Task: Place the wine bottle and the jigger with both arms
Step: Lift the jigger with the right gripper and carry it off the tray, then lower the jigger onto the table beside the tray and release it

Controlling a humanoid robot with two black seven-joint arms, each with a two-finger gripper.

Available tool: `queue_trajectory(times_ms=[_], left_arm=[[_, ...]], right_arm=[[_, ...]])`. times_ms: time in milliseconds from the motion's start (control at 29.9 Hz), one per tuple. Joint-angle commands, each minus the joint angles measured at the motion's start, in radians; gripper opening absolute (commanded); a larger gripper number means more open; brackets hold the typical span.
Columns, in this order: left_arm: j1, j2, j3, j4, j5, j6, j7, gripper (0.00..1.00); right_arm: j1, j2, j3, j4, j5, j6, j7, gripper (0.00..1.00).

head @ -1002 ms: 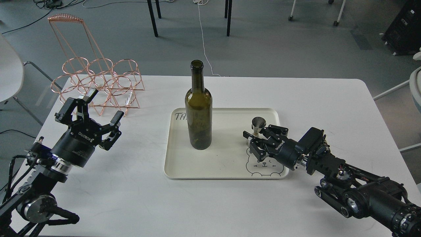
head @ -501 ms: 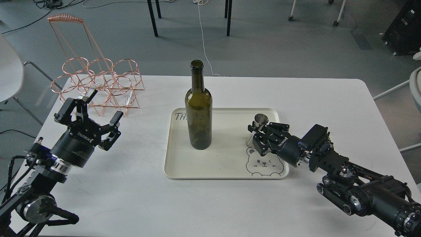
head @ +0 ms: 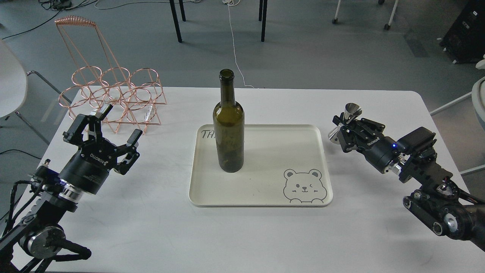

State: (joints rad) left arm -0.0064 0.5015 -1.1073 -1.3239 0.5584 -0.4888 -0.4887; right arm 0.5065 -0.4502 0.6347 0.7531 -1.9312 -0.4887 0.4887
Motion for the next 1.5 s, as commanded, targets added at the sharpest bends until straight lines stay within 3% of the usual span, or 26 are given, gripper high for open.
queue_trajectory(times_ms=[0, 534, 668, 868, 1002, 1102, 1203, 1470], left_arm=[[0.000, -0.003, 0.001, 0.000, 0.000, 0.000, 0.000, 0.99], [0.009, -0.011, 0.003, 0.000, 0.002, 0.000, 0.000, 0.99], [0.009, -0.011, 0.003, -0.001, 0.002, 0.000, 0.000, 0.99], [0.009, -0.011, 0.003, -0.001, 0.002, 0.000, 0.000, 0.99], [0.009, -0.011, 0.003, -0.001, 0.002, 0.000, 0.000, 0.99], [0.009, -0.011, 0.001, -0.001, 0.002, 0.000, 0.000, 0.99], [0.009, -0.011, 0.000, -0.001, 0.000, 0.000, 0.000, 0.99], [0.013, -0.011, -0.002, -0.001, 0.002, 0.000, 0.000, 0.99]], right_arm=[[-0.019, -0.011, 0.000, -0.052, 0.001, 0.000, 0.000, 0.24], [-0.057, -0.002, -0.006, -0.150, 0.054, 0.000, 0.000, 0.27], [-0.057, -0.001, -0.006, -0.150, 0.054, 0.000, 0.000, 0.33], [-0.056, -0.001, -0.007, -0.149, 0.067, 0.000, 0.000, 0.49], [-0.059, -0.008, -0.009, -0.141, 0.067, 0.000, 0.000, 0.65], [-0.071, -0.022, -0.007, -0.121, 0.069, 0.000, 0.000, 0.83], [-0.085, -0.071, -0.007, -0.078, 0.072, 0.000, 0.000, 0.92], [-0.149, -0.192, -0.006, 0.046, 0.072, 0.000, 0.000, 0.95]])
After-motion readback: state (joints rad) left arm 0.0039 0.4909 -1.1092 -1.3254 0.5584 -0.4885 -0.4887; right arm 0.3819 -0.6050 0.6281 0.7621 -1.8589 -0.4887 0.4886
